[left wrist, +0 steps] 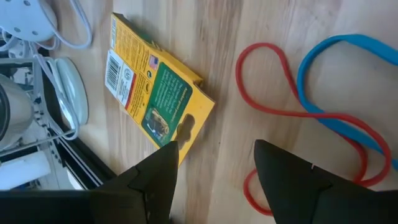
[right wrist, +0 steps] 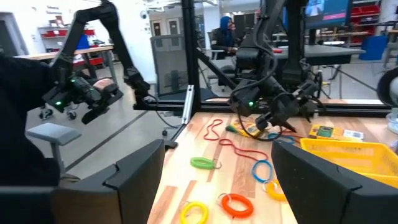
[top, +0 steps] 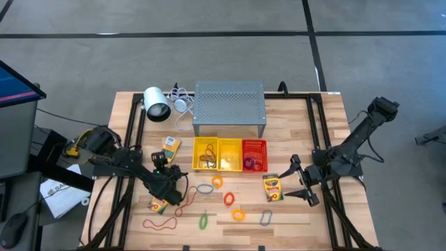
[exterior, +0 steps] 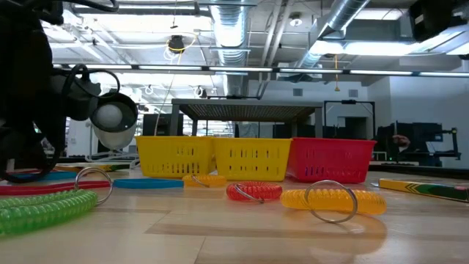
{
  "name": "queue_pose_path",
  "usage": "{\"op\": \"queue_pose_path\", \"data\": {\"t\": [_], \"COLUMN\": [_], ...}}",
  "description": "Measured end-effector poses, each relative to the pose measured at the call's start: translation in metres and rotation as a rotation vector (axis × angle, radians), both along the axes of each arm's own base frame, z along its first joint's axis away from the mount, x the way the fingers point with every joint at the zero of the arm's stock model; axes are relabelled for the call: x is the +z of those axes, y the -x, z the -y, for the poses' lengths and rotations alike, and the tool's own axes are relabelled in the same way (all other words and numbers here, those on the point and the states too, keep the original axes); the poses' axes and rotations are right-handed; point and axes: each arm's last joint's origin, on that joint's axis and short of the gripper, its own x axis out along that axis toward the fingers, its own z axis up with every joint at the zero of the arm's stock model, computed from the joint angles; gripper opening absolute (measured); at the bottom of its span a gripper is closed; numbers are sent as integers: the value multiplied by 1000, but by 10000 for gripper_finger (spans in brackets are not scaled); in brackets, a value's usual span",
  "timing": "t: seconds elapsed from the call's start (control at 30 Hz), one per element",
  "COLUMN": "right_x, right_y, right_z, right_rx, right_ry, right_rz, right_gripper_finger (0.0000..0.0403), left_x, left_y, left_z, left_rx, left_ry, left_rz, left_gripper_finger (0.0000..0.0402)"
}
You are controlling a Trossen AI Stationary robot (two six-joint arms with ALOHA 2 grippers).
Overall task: Pick & Place Office Desk Supplies
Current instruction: Put the crayon box into the right yellow basket
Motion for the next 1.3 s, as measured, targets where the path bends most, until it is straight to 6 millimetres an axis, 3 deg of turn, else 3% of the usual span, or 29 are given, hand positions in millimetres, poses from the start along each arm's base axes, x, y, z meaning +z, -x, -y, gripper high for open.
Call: {"op": "queue_pose_path", "data": {"t": [0.3, 1.3], "right_x": [-1, -13], "right_y": [5, 7], "right_z": [-5, -6], "right_rx": [41, 48], "right_ry": [7, 101], "right_rz": [-4, -95], "right_gripper_finger": [291, 291], "left_x": [-7, -16], "left_y": [3, -5], "left_z": [-3, -40], "left_rx": [20, 126], "left_ry": [9, -45], "left_rz": [30, 49], "left_gripper_finger": [205, 204]}}
